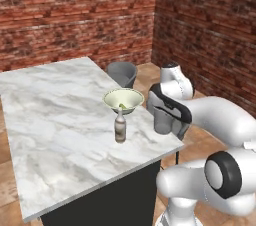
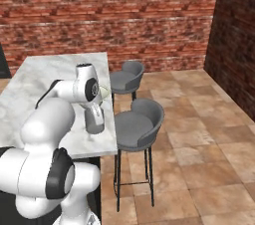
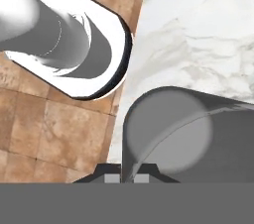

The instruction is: There is a bowl on the dining counter. Grab a lemon wedge from the fridge and place it in the bowl. Then get the liquor bottle and glass cup from the cabinet and place them next to the bowl.

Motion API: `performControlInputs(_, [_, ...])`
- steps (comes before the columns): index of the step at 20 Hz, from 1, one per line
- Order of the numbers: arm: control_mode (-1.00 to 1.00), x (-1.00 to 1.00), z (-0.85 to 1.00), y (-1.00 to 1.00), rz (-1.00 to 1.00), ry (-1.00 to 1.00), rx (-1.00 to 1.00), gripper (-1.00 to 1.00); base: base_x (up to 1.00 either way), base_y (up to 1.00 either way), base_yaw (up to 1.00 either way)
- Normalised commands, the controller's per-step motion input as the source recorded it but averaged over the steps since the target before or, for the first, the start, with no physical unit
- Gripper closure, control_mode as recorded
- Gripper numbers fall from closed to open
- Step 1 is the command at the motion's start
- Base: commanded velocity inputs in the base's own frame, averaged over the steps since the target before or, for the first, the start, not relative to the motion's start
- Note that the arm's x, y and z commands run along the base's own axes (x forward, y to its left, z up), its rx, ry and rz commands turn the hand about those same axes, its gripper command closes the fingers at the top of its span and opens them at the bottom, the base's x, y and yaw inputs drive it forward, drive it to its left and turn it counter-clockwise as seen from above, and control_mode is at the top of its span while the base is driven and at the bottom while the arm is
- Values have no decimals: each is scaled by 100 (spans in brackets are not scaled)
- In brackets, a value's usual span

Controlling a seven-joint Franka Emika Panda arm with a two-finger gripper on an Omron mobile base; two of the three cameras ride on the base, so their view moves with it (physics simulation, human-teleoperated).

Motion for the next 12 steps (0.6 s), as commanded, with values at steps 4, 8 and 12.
performControlInputs(4, [-100,29,-30,0,0,0,0,100,0,0,0])
performControlInputs(8, [-100,36,-16,0,0,0,0,100,0,0,0])
performControlInputs(12, [-100,26,-20,3,1,0,0,100,0,0,0])
